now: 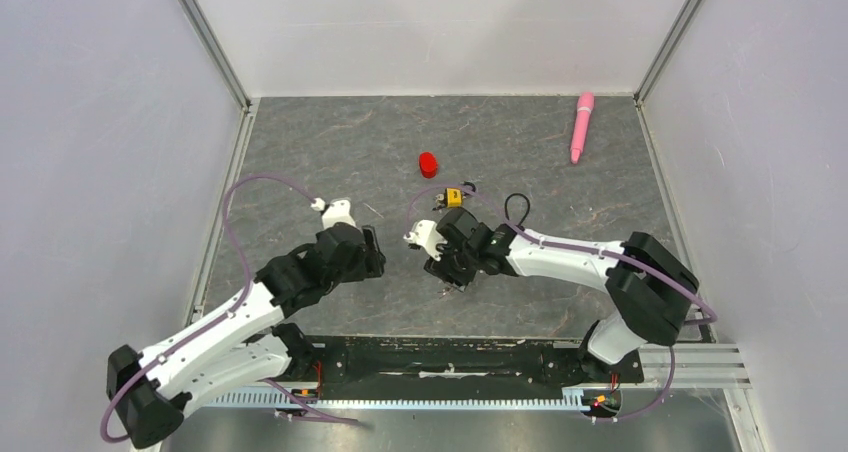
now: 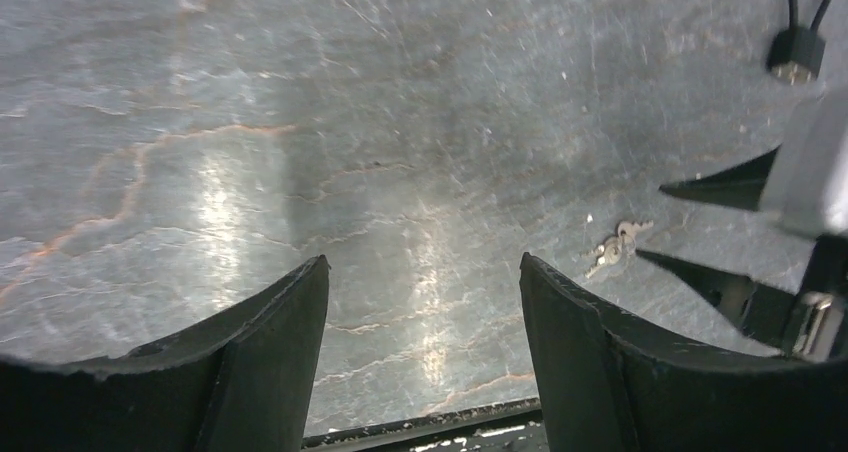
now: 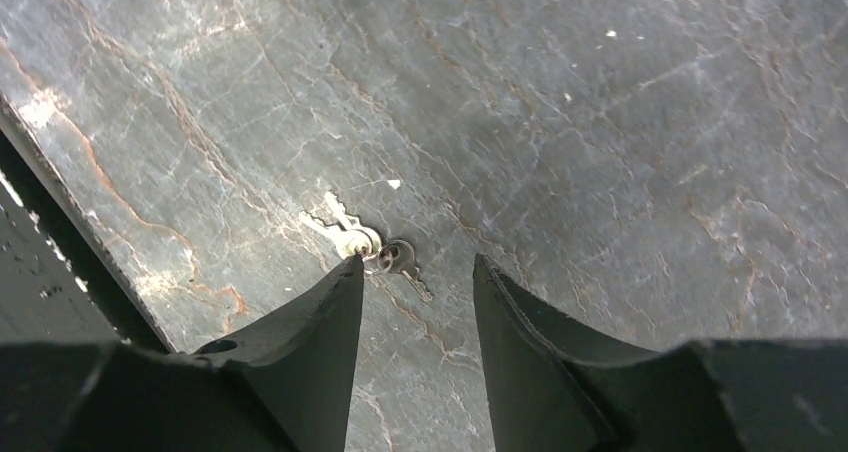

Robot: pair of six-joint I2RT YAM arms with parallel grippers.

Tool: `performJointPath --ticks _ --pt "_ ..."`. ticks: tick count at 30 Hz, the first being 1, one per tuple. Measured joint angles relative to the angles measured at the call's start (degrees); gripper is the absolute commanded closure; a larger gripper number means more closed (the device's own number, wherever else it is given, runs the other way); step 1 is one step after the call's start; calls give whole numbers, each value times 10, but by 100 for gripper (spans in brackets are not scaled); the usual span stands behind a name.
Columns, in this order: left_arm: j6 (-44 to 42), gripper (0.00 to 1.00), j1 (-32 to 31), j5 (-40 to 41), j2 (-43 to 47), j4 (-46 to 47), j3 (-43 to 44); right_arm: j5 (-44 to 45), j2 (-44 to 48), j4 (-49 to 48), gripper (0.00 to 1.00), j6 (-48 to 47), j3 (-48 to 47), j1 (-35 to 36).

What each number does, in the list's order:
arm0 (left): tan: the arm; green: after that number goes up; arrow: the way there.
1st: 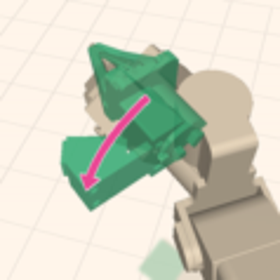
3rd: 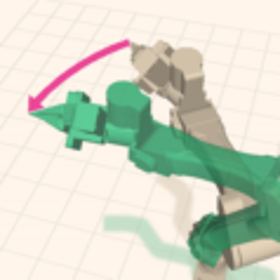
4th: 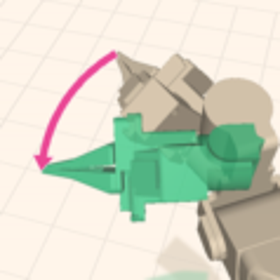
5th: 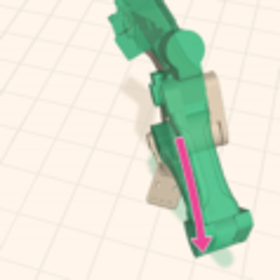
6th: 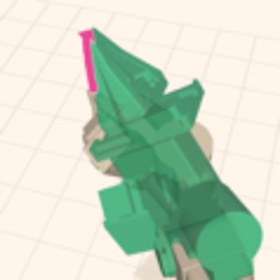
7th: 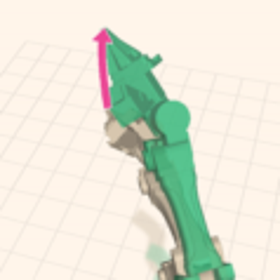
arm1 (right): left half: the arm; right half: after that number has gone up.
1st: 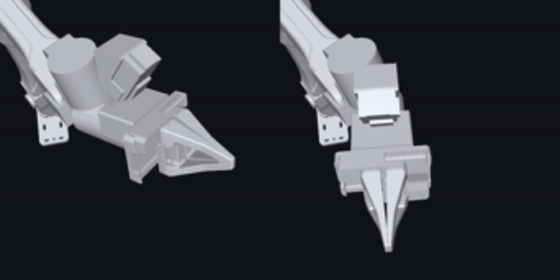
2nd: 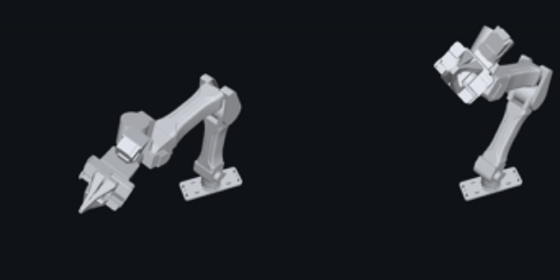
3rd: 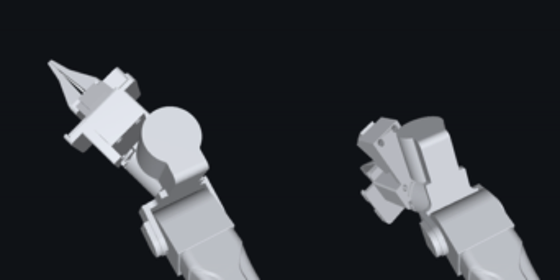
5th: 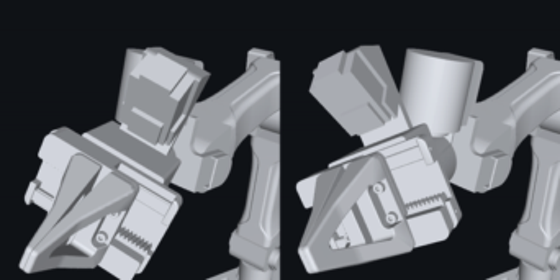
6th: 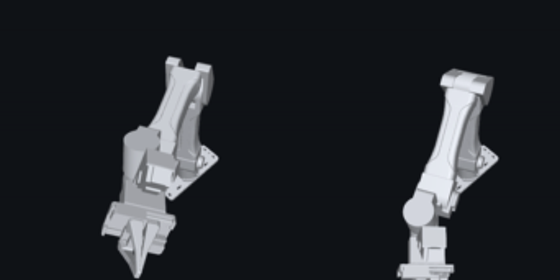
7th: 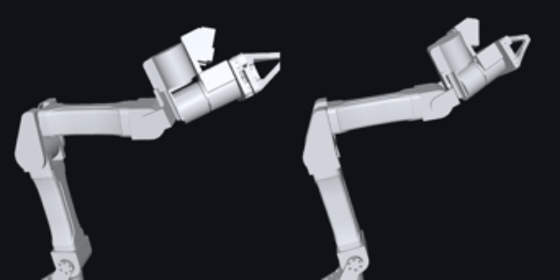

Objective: Unlock with the key

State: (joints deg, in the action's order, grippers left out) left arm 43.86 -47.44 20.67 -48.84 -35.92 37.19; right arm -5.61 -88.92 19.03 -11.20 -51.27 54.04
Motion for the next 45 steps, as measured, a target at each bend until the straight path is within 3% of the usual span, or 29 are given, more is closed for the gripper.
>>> performJointPath --ticks 8,21,31,42,45 --pt "-26 24 88 7 103 -38 3 -48 -71 48 53 -74 -58 3" --pt "-71 24 95 35 154 -51 4 -32 -104 86 65 -88 -71 28" --pt "-72 24 95 28 175 -51 -1 -48 -59 39 100 6 -10 28" --pt "-72 24 95 -3 177 -50 -19 -2 -46 17 100 134 1 20" --pt "-72 25 95 -3 177 -50 -19 19 -42 29 93 158 1 16"
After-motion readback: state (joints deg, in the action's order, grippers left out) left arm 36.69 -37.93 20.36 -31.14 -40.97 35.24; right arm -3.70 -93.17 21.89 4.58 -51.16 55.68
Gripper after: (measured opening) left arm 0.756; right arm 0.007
